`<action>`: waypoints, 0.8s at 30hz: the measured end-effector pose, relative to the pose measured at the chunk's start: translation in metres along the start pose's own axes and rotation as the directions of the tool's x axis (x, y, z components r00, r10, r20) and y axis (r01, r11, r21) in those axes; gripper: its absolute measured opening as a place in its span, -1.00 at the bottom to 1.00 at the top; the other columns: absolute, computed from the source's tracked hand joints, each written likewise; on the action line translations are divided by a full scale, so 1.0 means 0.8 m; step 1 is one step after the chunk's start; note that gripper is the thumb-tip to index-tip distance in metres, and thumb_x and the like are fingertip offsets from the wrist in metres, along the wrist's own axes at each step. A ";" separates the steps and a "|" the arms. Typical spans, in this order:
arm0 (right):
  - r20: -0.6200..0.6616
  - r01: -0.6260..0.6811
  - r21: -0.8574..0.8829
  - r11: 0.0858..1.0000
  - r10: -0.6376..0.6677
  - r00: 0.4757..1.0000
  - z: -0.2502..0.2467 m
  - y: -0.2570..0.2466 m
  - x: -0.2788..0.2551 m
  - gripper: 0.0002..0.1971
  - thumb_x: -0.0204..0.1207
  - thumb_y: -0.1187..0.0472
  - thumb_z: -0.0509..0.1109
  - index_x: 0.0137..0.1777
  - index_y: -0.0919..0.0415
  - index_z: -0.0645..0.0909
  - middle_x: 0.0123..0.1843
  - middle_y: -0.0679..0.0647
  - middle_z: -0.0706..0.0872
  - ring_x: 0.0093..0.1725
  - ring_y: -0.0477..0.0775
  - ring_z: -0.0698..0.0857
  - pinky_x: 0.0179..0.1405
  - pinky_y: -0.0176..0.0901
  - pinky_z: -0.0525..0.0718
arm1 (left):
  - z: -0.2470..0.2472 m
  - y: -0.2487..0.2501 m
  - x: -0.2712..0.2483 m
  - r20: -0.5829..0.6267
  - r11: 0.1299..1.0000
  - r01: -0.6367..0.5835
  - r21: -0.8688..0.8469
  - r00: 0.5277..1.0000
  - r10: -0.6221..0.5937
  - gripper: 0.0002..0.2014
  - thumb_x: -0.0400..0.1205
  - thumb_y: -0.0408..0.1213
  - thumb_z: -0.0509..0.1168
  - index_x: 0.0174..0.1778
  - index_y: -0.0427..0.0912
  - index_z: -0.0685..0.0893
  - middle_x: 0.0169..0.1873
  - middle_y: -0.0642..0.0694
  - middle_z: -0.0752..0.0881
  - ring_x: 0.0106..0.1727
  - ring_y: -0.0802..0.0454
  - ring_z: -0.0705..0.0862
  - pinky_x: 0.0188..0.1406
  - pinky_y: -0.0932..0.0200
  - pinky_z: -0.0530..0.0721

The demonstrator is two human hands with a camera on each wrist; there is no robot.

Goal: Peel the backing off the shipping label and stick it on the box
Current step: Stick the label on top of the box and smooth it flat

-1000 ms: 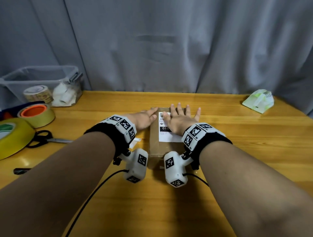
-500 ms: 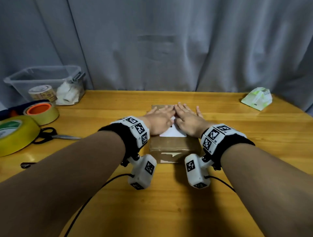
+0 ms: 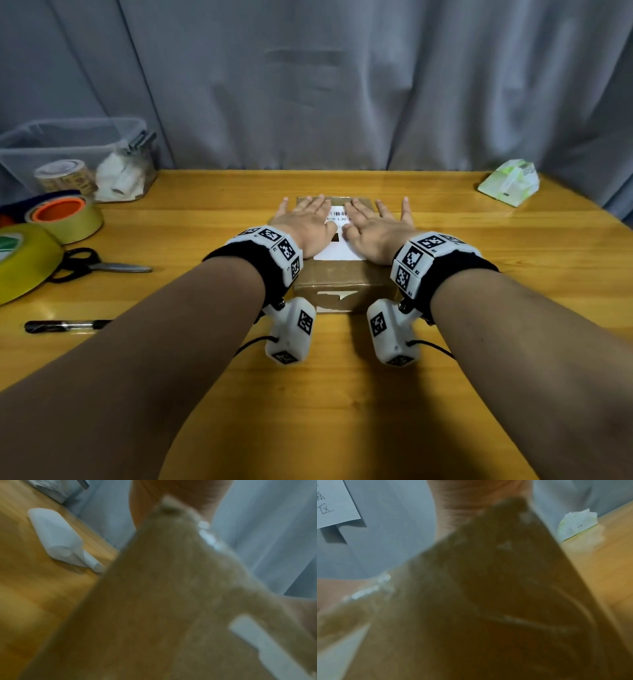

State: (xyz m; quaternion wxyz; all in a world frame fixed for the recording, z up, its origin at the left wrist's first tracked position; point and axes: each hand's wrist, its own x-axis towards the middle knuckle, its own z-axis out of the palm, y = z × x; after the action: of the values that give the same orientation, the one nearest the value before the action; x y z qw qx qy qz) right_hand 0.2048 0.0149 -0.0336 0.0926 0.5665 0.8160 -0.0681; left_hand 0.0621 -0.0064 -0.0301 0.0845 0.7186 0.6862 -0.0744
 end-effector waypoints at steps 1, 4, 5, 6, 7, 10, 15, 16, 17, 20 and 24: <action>-0.005 -0.011 -0.019 1.000 0.011 1.000 0.000 0.000 0.000 -0.39 0.63 -0.17 -0.31 0.67 -0.08 -0.22 0.72 -0.14 -0.22 0.71 0.14 -0.21 0.52 0.46 -0.47 | -0.001 -0.001 0.000 -0.001 1.000 0.018 0.002 1.000 -0.018 -0.42 0.71 0.00 -0.28 0.66 -0.06 -0.15 0.69 0.04 -0.18 0.70 0.04 -0.19 0.64 -0.23 -0.31; 0.004 -0.062 -0.075 0.995 0.063 0.998 -0.003 -0.003 -0.001 -0.34 0.61 -0.22 -0.33 0.68 0.00 -0.20 0.73 -0.07 -0.20 0.70 0.18 -0.23 0.51 0.48 -0.47 | -0.002 0.000 -0.002 0.004 0.998 0.064 0.020 0.998 -0.064 -0.41 0.70 0.03 -0.29 0.66 -0.05 -0.14 0.69 0.05 -0.18 0.70 -0.01 -0.23 0.61 -0.30 -0.35; 0.010 -0.080 -0.097 0.992 0.082 0.997 -0.005 -0.005 0.000 -0.32 0.60 -0.23 -0.34 0.68 0.02 -0.19 0.73 -0.05 -0.20 0.70 0.18 -0.23 0.50 0.49 -0.47 | -0.004 0.000 -0.001 -0.002 0.996 0.084 0.035 0.996 -0.084 -0.40 0.70 0.05 -0.30 0.66 -0.07 -0.14 0.69 0.04 -0.17 0.70 -0.01 -0.24 0.60 -0.31 -0.36; 0.013 -0.089 -0.118 0.989 0.091 0.996 -0.008 -0.007 0.000 -0.31 0.60 -0.23 -0.34 0.68 0.04 -0.19 0.73 -0.04 -0.19 0.70 0.18 -0.24 0.50 0.50 -0.47 | -0.004 0.000 -0.001 -0.014 0.993 0.107 0.046 0.994 -0.107 -0.39 0.70 0.06 -0.32 0.66 -0.09 -0.13 0.69 0.02 -0.16 0.70 -0.02 -0.25 0.59 -0.31 -0.37; 0.010 -0.081 -0.132 0.988 0.083 0.997 -0.010 -0.010 0.001 -0.31 0.60 -0.22 -0.34 0.68 0.06 -0.19 0.73 -0.02 -0.20 0.70 0.17 -0.24 0.50 0.50 -0.47 | -0.005 -0.001 -0.001 -0.029 0.990 0.129 0.048 0.991 -0.128 -0.39 0.69 0.07 -0.33 0.66 -0.11 -0.13 0.69 0.00 -0.16 0.70 -0.02 -0.25 0.58 -0.32 -0.38; 0.005 0.051 -0.070 0.996 -0.051 0.999 -0.012 -0.013 0.003 -0.38 0.65 -0.09 -0.26 0.68 0.06 -0.21 0.73 -0.01 -0.24 0.71 0.07 -0.25 0.57 0.41 -0.41 | -0.001 -0.005 -0.004 -0.061 0.994 0.105 -0.022 0.992 -0.106 -0.43 0.70 0.06 -0.32 0.66 0.01 -0.12 0.69 0.03 -0.17 0.69 -0.04 -0.26 0.57 -0.36 -0.39; 0.001 0.060 0.016 0.998 -0.060 0.998 -0.003 -0.012 0.007 -0.41 0.65 -0.09 -0.27 0.68 -0.02 -0.20 0.73 -0.08 -0.21 0.71 0.05 -0.25 0.58 0.35 -0.44 | -0.001 -0.010 -0.007 -0.015 0.995 0.090 -0.037 0.996 -0.090 -0.49 0.70 0.07 -0.30 0.62 0.25 -0.09 0.68 0.09 -0.18 0.69 -0.07 -0.29 0.53 -0.40 -0.43; -0.009 0.039 -0.001 0.999 -0.039 0.999 -0.003 -0.009 0.007 -0.39 0.64 -0.12 -0.28 0.68 -0.02 -0.18 0.73 -0.09 -0.20 0.70 0.07 -0.27 0.56 0.37 -0.46 | -0.001 -0.013 -0.007 -0.011 0.994 0.106 -0.037 0.994 -0.107 -0.49 0.70 0.07 -0.31 0.62 0.25 -0.09 0.68 0.08 -0.19 0.69 -0.08 -0.29 0.53 -0.40 -0.43; -0.017 0.018 -0.019 1.000 -0.018 1.000 -0.003 -0.005 0.007 -0.38 0.63 -0.15 -0.29 0.68 -0.02 -0.18 0.73 -0.09 -0.20 0.70 0.08 -0.29 0.55 0.38 -0.48 | -0.001 -0.017 -0.008 -0.008 0.991 0.125 -0.044 0.992 -0.125 -0.49 0.70 0.08 -0.31 0.63 0.25 -0.09 0.68 0.07 -0.19 0.69 -0.09 -0.29 0.52 -0.41 -0.43; -0.010 -0.033 -0.074 0.997 0.033 0.999 -0.008 0.005 0.004 -0.34 0.62 -0.22 -0.34 0.68 0.01 -0.20 0.72 -0.08 -0.23 0.69 0.11 -0.31 0.53 0.41 -0.49 | -0.002 -0.029 -0.010 -0.006 0.986 0.156 -0.059 0.988 -0.156 -0.47 0.69 0.11 -0.33 0.63 0.22 -0.08 0.68 0.08 -0.22 0.69 -0.08 -0.28 0.53 -0.41 -0.41; -0.069 0.027 -0.064 0.998 -0.031 0.997 -0.012 -0.008 0.005 -0.38 0.64 -0.13 -0.31 0.68 0.05 -0.23 0.72 -0.04 -0.28 0.69 0.06 -0.31 0.54 0.40 -0.48 | -0.002 -0.013 -0.015 -0.106 0.996 -0.015 -0.082 0.994 0.007 -0.47 0.71 0.05 -0.30 0.65 0.11 -0.05 0.68 0.11 -0.22 0.69 0.02 -0.26 0.58 -0.31 -0.38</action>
State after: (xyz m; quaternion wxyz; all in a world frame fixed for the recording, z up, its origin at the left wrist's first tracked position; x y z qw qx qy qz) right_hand 0.1962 0.0185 -0.0252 0.0806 0.5534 0.8287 -0.0238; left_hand 0.0507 -0.0174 -0.0262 0.0784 0.7212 0.6882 -0.0074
